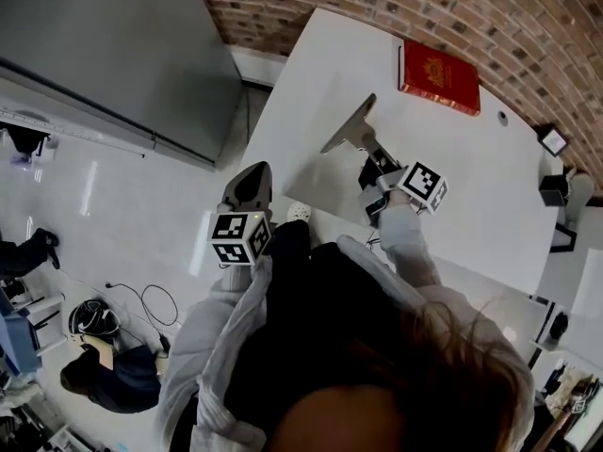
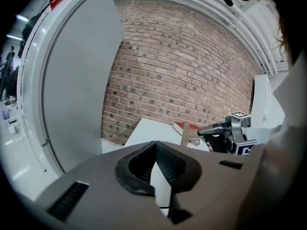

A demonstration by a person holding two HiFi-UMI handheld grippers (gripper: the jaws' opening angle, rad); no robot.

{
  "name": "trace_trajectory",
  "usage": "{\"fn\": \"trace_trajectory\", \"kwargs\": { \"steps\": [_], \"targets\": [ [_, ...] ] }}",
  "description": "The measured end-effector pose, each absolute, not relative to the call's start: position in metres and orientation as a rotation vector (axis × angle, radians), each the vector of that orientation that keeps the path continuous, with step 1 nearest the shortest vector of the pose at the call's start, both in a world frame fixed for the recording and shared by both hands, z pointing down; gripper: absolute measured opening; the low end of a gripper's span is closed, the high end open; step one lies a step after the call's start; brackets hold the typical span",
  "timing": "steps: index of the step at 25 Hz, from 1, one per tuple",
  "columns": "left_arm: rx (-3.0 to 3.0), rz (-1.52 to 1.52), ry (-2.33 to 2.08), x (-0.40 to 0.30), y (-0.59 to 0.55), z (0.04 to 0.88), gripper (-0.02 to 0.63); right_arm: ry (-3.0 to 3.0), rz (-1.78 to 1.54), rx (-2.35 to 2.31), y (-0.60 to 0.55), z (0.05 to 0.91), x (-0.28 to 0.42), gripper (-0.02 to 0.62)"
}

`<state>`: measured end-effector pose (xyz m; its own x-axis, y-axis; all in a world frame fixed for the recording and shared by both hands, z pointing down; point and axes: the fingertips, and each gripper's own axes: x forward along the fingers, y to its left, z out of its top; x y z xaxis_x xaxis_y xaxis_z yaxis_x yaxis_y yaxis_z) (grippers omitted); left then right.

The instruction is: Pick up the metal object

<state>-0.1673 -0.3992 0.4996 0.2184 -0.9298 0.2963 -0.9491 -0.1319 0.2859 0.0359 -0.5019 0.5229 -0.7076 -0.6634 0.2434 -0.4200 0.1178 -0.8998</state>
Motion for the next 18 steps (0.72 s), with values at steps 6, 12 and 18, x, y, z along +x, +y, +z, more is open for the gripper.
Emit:
{"fn": "trace_trajectory", "kwargs": {
  "steps": [6, 12, 18],
  "targets": [
    [2.076, 0.032, -1.783, -0.157, -0.365, 0.488, 0.015, 2.235, -1.566, -1.088, -0.467, 0.504, 0.057, 0.017],
    [2.079, 0.026, -1.798, -0.145, -0.335, 0.483, 0.015, 2.397, -1.417, -1.106, -0.434, 0.482, 0.066, 0.017],
    [2.089, 0.014, -1.816, -0.133, -0.309, 0.476, 0.014, 2.622, -1.145, -1.116, -0.399, 0.453, 0.069, 0.017]
  ]
}}
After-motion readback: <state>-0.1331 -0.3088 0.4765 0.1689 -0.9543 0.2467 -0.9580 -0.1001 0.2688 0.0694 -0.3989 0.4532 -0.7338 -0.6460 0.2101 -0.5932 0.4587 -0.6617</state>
